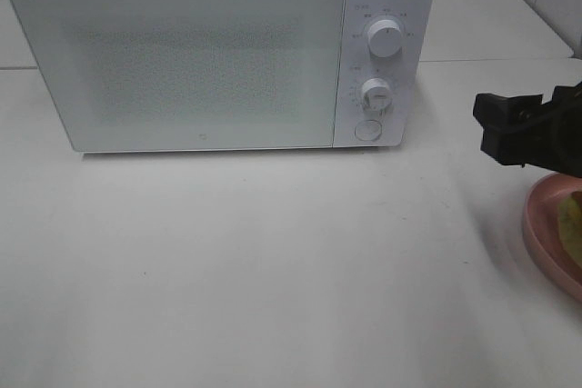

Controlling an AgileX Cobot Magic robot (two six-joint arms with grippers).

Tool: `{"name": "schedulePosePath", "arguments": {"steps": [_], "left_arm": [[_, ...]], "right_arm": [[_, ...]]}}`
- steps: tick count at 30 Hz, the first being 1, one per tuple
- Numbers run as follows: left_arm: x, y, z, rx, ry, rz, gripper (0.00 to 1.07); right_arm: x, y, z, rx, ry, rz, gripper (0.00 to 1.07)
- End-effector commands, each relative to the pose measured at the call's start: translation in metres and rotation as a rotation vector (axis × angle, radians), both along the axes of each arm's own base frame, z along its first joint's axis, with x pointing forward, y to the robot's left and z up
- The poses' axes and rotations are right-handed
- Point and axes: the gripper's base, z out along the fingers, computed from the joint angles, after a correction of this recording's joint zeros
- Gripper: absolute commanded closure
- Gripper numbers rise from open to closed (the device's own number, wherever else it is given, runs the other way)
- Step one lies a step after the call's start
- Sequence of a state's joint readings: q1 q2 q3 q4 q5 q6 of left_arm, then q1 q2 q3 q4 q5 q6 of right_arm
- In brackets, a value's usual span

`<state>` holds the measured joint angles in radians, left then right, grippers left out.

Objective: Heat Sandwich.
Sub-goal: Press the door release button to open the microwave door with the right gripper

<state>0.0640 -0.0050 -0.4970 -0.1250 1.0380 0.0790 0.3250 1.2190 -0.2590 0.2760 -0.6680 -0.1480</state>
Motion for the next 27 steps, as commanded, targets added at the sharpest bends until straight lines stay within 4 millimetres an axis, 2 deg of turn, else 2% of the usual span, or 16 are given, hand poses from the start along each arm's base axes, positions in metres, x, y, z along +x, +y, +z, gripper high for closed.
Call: {"name": "schedulePosePath", "arguments": {"steps": [1,13,21,27], "left_arm": [[-0.003,-0.001,0.000,-0.007,-0.032,-0.008,0.06],[-0.003,-0.001,0.000,-0.007,-0.032,-0.008,0.06],[-0.003,-0.001,0.000,-0.007,-0.032,-0.008,0.06],[-0.003,-0.001,0.000,-0.007,-0.032,-0.008,0.06]], "right_arm": [[0.001,0.006,-0.006,0.008,-0.030,-0.029,0.31],[0.002,0.035,-0.034,0.023,-0.008,-0.064,0.31],[-0.007,0.056,-0.059,-0.029,0.025,-0.076,0.31],[-0.010,0.061,-0.061,-0.024,0.028,-0.067,0.31]]}}
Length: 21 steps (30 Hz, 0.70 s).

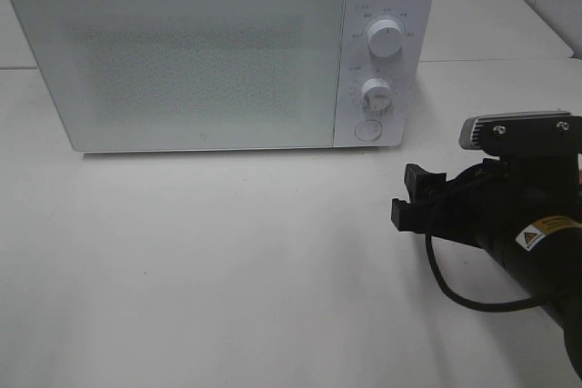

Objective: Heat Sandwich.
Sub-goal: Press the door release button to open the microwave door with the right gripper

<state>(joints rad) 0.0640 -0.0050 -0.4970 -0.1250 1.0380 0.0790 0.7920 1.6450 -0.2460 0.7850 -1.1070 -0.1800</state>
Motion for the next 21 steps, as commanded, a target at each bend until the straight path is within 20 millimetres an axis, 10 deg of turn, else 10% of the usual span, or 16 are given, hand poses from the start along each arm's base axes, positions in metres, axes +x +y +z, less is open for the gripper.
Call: {"name": "schedulePosePath", "arguments": {"steps": [1,10,21], "left_arm": [[-0.0032,-0.0008,-0.0004,-0.007,-0.032,-0.008,0.06],[-0.0032,-0.0008,-0.0004,-0.007,-0.032,-0.008,0.06],[-0.0032,-0.0008,-0.0004,-0.007,-0.032,-0.008,0.06]], "right_arm": [[-0.0005,0.0017,0.0023,0.003,-0.026,-0.001,0.31],[-0.0005,0.0017,0.0026,0.177,-0.012,-0.066,0.31],[-0.0005,0.0017,0.0026,0.859,0.055,-0.322,0.35]]}}
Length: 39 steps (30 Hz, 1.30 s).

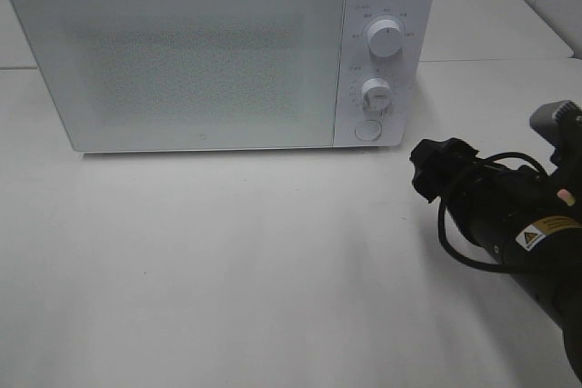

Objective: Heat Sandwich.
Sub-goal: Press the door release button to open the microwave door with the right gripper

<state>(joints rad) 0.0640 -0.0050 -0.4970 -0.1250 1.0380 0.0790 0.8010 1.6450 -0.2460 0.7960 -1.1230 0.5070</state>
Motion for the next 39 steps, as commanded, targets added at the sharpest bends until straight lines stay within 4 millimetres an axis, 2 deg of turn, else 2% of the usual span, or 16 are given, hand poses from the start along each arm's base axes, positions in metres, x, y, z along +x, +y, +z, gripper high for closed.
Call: {"name": "schedulePosePath", "arguments": {"steps": [1,3,5,6,9,10,13,16,17,19,31,39], "left_arm": [[-0.003,-0.001,0.000,-0.007,-0.032,-0.008,0.06],[-0.003,-0.001,0.000,-0.007,-0.032,-0.008,0.06],[-0.003,-0.001,0.000,-0.007,-0.032,-0.008,0.06],[-0.003,-0.001,0.000,-0.007,-0.032,-0.008,0.06],[-0.003,-0.001,0.000,-0.007,-0.032,-0.008,0.06],[-0.003,-0.001,0.000,-0.007,-0.032,-0.008,0.06],[-0.003,-0.001,0.000,-0.007,-0.032,-0.008,0.06],[-0.003,-0.001,0.000,-0.007,-0.032,-0.008,0.06],[-0.003,-0.001,0.000,-0.007,-0.032,-0.008,0.06],[-0.003,-0.001,0.000,-0.007,-0.032,-0.008,0.06],[-0.003,-0.001,0.000,-0.007,-0.032,-0.008,0.06],[-0.003,-0.001,0.000,-0.007,-0.032,-0.008,0.06]], "right_arm": [[0.000,0.001,0.001,0.351,0.017,-0.125,0.39],[0.000,0.001,0.001,0.409,0.023,-0.146,0.41],[0.000,0.001,0.001,0.538,0.035,-0.194,0.46],[0.000,0.001,0.001,0.644,0.045,-0.233,0.53],[0.000,0.001,0.001,0.720,0.053,-0.261,0.61],[0.000,0.001,0.001,0.776,0.058,-0.281,0.70],[0.000,0.001,0.001,0.810,0.061,-0.294,0.79],[0.000,0.001,0.001,0.813,0.063,-0.295,0.99],[0.000,0.001,0.001,0.813,0.063,-0.295,0.99],[0.000,0.001,0.001,0.813,0.063,-0.291,1.07],[0.000,0.002,-0.005,0.796,0.122,-0.312,1.07],[0.015,0.022,-0.023,0.803,0.168,-0.305,1.07]]}}
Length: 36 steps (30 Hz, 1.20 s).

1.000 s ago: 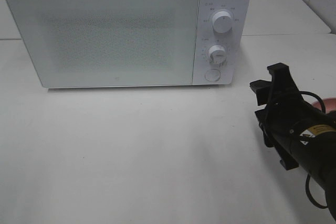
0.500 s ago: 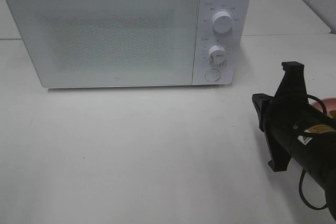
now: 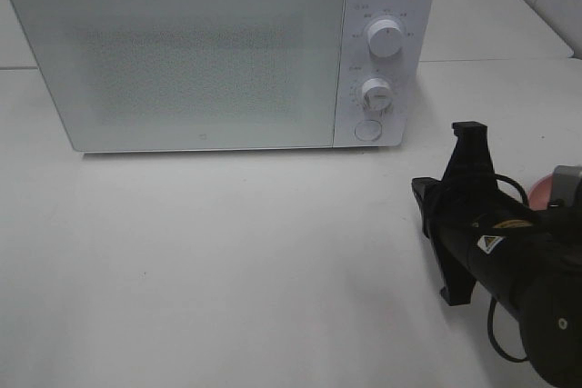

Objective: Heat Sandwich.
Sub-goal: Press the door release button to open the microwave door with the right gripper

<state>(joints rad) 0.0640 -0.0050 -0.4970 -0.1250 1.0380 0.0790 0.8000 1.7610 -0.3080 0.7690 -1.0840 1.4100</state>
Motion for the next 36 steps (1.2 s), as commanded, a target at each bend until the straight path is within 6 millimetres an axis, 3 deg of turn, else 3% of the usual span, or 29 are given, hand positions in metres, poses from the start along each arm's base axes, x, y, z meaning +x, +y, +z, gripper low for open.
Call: {"name": "schedulePosePath", "arguments": {"steps": [1,7,24,36], "left_arm": [[-0.003,-0.001,0.000,-0.007,-0.032,-0.008,0.06],[-0.003,-0.001,0.000,-0.007,-0.032,-0.008,0.06],[-0.003,-0.001,0.000,-0.007,-0.032,-0.008,0.06],[-0.003,-0.001,0.000,-0.007,-0.032,-0.008,0.06]], "right_arm": [[0.005,0.008,-0.004,0.022,0.009,0.016,1.07],[0.021,0.018,-0.015,0.011,0.027,0.032,1.07],[0.098,0.017,-0.024,0.024,0.028,0.040,1.07],[0.134,0.017,-0.031,0.030,0.030,0.024,1.07]]}}
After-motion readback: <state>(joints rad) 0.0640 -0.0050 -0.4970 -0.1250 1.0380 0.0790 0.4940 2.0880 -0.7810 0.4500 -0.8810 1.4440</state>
